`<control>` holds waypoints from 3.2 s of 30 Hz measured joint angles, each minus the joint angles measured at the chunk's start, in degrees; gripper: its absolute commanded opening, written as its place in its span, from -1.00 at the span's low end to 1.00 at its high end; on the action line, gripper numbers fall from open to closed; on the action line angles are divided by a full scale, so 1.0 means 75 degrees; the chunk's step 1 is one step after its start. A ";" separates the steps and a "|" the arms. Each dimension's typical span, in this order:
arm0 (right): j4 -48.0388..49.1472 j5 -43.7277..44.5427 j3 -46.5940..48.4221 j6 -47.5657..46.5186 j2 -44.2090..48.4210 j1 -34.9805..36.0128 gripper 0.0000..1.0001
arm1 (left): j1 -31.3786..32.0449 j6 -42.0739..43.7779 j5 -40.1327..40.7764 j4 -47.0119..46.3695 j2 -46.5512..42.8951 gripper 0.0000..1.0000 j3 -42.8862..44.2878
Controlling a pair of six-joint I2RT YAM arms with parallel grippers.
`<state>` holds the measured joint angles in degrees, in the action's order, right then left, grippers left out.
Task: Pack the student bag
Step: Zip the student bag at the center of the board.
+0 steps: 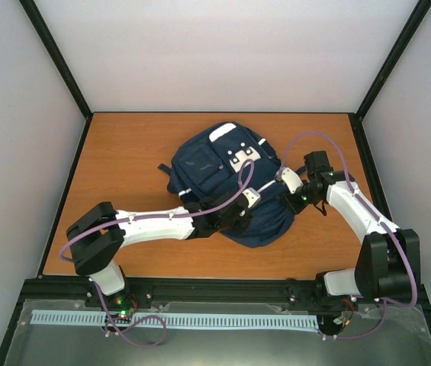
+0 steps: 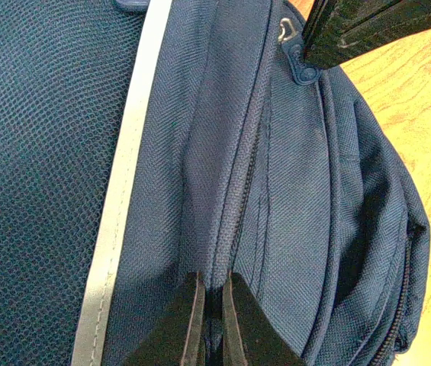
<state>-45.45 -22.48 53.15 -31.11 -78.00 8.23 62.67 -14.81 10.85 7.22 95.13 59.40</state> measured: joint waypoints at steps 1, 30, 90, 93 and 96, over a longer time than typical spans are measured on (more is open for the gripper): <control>0.0000 -0.0009 -0.0035 -0.0035 0.0000 0.0000 -0.94 | 0.0000 0.0003 -0.0026 -0.0009 -0.0029 -0.98 -0.0058; 0.0087 -0.0143 -0.0192 -0.0353 -0.0373 -0.0003 -0.94 | -0.0006 0.0000 -0.0152 0.0015 -0.0458 -0.99 -0.0466; -0.1207 -0.0393 0.0519 -0.0915 -0.1454 0.3850 -0.94 | 0.0172 -0.0545 0.0568 0.2084 -0.3687 0.16 -0.2148; -0.1288 -0.0437 0.0536 -0.1029 -0.1565 0.3771 -0.95 | 0.0522 0.0163 0.0597 0.1705 -0.3328 0.06 -0.2168; -0.1311 -0.0460 0.0536 -0.1122 -0.1632 0.3751 -0.95 | 0.0635 0.0857 0.0670 0.1288 -0.3142 0.01 -0.2317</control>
<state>-55.29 -25.93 57.17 -39.53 -90.24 36.36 67.44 -8.38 15.88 16.88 71.57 42.02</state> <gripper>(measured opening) 0.069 0.522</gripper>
